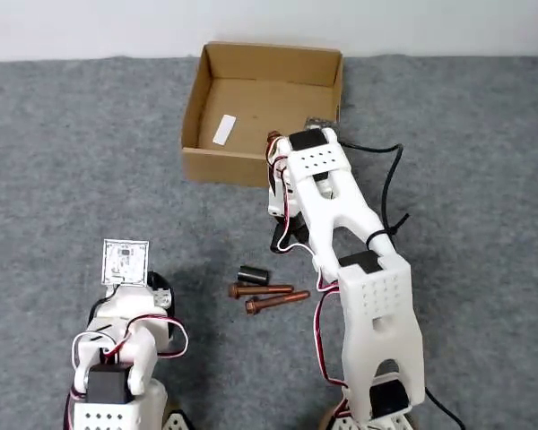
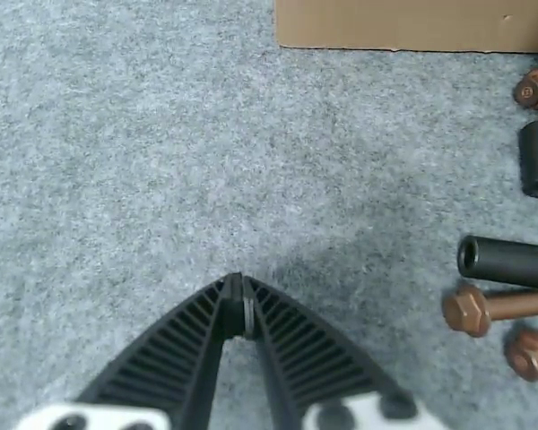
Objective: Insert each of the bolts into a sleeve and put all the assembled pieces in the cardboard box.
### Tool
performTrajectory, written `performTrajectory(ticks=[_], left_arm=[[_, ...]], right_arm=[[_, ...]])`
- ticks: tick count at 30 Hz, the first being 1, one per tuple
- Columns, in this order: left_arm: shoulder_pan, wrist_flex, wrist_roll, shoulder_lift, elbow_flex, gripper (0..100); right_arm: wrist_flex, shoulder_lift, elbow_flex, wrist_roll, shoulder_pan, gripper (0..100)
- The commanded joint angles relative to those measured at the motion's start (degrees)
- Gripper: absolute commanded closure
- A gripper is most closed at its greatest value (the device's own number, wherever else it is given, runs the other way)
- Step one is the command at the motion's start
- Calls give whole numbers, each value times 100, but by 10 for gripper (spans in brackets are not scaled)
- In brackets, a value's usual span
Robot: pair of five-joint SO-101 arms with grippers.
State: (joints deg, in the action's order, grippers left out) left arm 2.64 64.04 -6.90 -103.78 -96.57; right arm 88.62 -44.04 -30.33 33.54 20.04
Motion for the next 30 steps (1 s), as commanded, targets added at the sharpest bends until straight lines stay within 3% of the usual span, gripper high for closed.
performTrajectory(ticks=[1, 5, 10, 19, 23, 30], left_arm=[[26, -44, -62, -53, 13, 994], [26, -44, -62, -53, 13, 994], [18, -44, -62, -53, 13, 994], [-18, -18, -62, -53, 13, 994], [-18, -44, -70, -53, 13, 994], [-26, 211, -70, -53, 13, 994]], right_arm=[[-31, -84, -237, 158, -127, 812], [110, -136, -237, 158, -303, 820], [330, 40, -492, 141, -435, 998], [840, 1051, -545, -62, -409, 990], [1429, 1921, -510, -378, -453, 990], [1429, 4084, 527, -756, -523, 990]])
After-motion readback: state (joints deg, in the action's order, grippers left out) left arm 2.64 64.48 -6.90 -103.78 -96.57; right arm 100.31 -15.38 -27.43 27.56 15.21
